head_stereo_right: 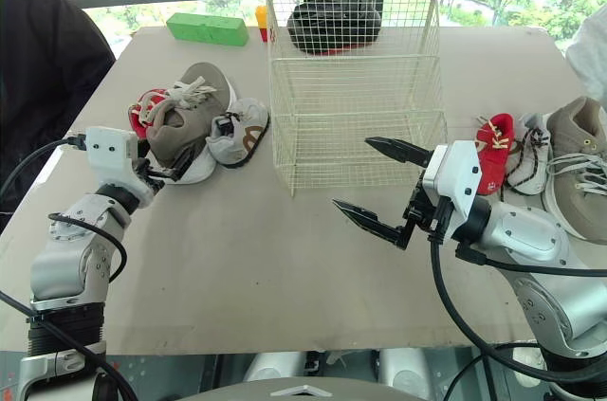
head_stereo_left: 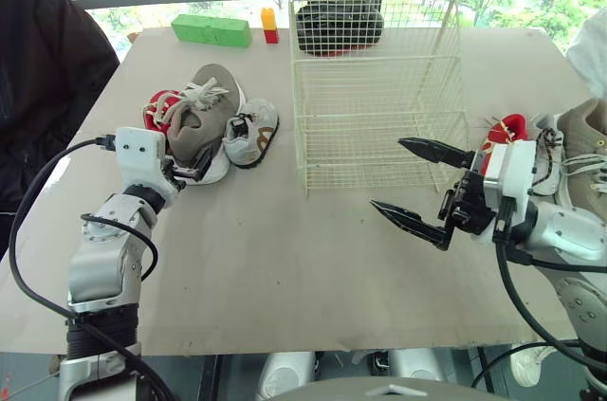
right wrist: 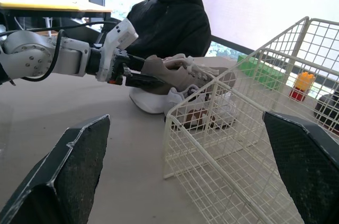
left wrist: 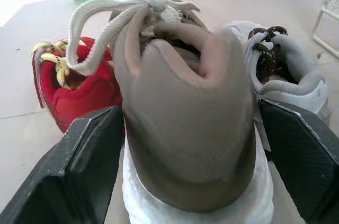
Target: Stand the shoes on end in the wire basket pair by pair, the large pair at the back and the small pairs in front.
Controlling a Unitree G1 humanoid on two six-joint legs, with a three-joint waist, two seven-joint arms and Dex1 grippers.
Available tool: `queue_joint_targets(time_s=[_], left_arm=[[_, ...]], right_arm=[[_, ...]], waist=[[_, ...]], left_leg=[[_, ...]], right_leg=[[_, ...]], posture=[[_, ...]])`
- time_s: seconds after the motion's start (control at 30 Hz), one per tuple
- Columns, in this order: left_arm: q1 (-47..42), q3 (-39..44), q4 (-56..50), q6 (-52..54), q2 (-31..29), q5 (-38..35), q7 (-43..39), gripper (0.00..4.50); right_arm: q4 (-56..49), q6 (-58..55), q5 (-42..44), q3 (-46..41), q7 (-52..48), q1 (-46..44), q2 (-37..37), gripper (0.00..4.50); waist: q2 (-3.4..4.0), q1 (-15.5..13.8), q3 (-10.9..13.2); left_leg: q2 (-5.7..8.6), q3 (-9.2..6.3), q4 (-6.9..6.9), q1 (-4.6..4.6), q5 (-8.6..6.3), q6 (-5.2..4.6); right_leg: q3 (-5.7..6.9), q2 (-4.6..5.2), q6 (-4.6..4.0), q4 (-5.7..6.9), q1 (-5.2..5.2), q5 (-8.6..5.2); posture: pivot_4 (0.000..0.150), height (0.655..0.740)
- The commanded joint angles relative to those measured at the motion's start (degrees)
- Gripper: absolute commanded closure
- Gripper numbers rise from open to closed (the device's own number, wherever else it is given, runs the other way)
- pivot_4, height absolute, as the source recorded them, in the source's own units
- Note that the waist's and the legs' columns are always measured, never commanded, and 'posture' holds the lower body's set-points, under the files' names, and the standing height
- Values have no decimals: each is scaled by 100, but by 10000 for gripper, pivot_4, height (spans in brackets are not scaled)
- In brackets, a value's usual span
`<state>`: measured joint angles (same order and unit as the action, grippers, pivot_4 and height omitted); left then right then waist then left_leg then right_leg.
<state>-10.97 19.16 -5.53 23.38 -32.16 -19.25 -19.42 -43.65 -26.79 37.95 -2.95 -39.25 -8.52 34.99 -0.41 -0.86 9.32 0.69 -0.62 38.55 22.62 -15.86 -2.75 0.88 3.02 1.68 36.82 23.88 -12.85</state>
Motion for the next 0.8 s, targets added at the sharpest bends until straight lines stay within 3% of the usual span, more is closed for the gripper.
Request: queue_joint_targets(time_s=[0.03, 0.2, 0.37, 0.43, 0.6, 0.8], left_arm=[[-55, 43, -44, 60, 5, 55, 76, 168], [-188, -16, 297, -182, 129, 104, 16, 168], [-341, -106, 412, -518, 240, 150, -118, 19850], [-318, -134, 416, -513, 262, 160, -125, 24270], [-226, -157, 400, -589, 302, 167, -116, 32167], [-130, -8, 293, -1196, 451, 124, -186, 35801]], right_arm=[[-72, 143, -38, -47, -50, -62, 51, 0], [-80, 172, -126, -35, -65, -14, 69, 0], [-114, 167, -160, -59, -51, 41, 83, 0], [-124, 167, -163, -87, -62, 86, 108, 0], [-112, 204, -197, -82, -87, 154, 134, 0], [-50, 231, -261, -10, -117, 126, 105, 0]], waist=[[-2, 0, 1], [-2, -1, 1], [-4, -20, -1], [-5, -31, -1], [-5, -69, -2], [-6, -77, -2]], left_leg=[[0, 0, 0, 0, 0, 0], [1, 1, 0, 0, 0, 0], [1, -1, 6, 0, 1, 1], [1, -1, 8, 0, 1, 1], [1, -2, 8, 0, 1, 1], [1, -1, 9, 1, 1, 1]], right_leg=[[0, 0, 0, 0, 0, 0], [0, -1, 1, -1, 0, 0], [4, -1, 0, 3, -3, 0], [4, -1, 0, 3, -4, 1], [4, 0, 0, 3, -5, 0], [3, 0, 0, 1, -6, 0]], posture=[[1500, 7400], [1500, 7400], [1500, 7400], [1500, 7400], [1500, 7400], [1500, 7400]])
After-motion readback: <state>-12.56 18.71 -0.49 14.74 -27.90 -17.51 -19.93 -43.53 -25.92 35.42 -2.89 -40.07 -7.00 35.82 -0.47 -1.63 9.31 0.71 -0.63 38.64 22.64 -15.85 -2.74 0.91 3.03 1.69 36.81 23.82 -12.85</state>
